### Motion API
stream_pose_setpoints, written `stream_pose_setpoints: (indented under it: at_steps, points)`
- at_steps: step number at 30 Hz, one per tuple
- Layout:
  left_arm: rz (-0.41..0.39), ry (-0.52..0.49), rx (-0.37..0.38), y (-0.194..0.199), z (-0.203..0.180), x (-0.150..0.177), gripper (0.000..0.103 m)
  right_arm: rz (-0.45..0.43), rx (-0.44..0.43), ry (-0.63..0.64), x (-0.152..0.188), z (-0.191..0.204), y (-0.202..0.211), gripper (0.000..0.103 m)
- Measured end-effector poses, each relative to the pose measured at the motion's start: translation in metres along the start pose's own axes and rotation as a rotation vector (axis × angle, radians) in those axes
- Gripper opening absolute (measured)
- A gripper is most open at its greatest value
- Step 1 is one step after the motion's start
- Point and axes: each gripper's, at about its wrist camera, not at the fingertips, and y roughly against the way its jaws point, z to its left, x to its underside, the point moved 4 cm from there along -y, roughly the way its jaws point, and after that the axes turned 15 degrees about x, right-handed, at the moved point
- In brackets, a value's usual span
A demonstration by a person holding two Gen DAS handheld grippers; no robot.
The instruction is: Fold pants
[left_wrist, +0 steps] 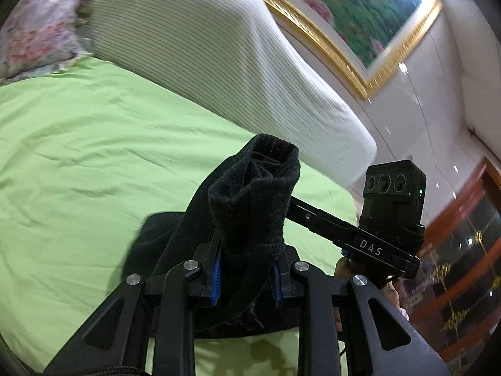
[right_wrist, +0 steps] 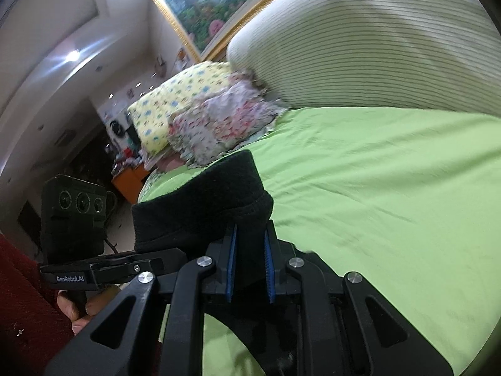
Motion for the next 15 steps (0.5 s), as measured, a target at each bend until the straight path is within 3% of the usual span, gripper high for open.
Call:
stream_pose_setpoints:
  at_steps: [15]
  points:
    - [0.183, -0.103, -0.004, -0.094, -0.055, 0.046, 0.024, -0.061, 0.060, -0.185, 0.054, -0.066, 0.043, 0.017]
